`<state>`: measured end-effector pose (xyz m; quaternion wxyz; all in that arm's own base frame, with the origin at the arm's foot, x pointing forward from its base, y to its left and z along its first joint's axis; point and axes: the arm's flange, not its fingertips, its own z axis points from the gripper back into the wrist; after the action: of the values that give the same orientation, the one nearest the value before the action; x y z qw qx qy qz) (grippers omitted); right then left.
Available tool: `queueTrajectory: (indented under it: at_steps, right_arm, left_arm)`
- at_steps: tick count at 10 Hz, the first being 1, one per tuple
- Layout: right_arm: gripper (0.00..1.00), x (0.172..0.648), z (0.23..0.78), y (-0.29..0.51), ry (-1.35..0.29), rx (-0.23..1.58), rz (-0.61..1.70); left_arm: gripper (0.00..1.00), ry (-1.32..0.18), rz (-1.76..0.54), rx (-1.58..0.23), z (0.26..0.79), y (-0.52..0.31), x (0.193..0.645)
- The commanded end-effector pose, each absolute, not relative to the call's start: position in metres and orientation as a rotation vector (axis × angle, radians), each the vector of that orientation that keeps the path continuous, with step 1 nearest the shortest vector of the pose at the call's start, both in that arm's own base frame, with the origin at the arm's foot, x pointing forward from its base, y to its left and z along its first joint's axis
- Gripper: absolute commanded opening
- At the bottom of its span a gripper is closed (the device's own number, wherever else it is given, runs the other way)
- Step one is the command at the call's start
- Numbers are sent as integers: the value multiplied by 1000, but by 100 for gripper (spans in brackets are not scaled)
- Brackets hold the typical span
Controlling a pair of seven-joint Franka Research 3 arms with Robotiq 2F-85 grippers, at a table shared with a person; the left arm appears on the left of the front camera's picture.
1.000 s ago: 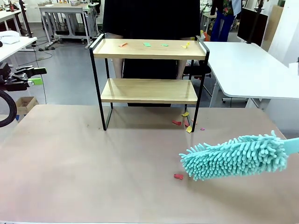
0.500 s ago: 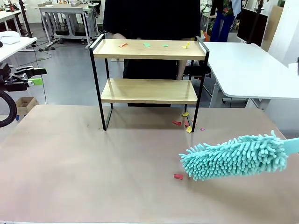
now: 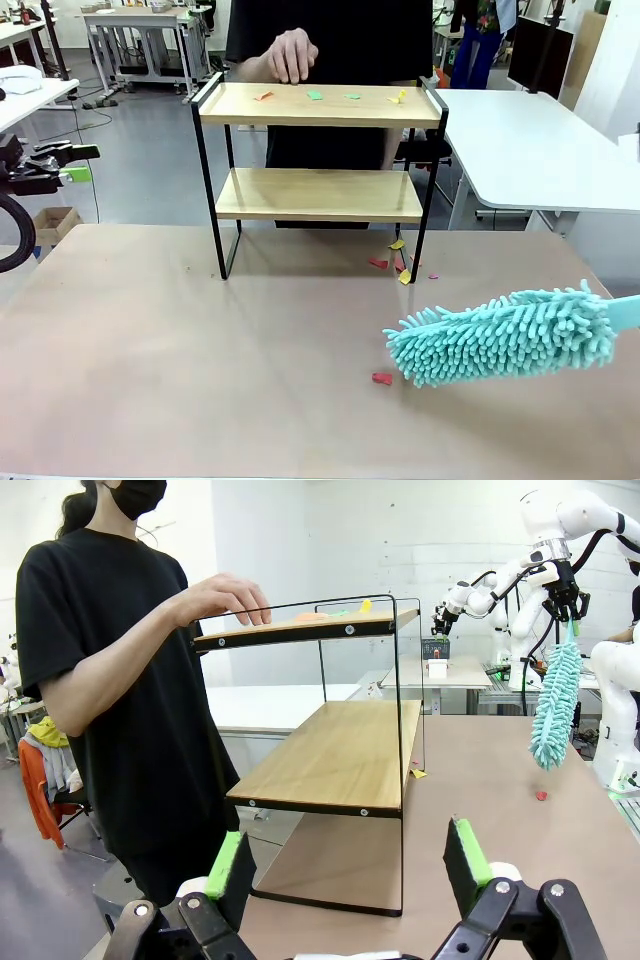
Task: Clean the shelf.
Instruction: Clean the specific section of the Shelf indicated by the human with the Duster.
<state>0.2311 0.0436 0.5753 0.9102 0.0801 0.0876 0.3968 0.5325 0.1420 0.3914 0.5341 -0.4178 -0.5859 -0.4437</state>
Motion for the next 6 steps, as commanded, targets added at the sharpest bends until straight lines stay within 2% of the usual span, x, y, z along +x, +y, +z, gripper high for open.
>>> queueTrajectory:
  at_steps: [1, 6]
  right_arm:
    - [13, 231, 577, 44, 180, 156, 801]
    - [13, 231, 577, 44, 180, 156, 801]
  left_arm:
    - [100, -1402, -1070, -990, 394, 142, 531]
    - [100, -1402, -1070, -990, 394, 142, 531]
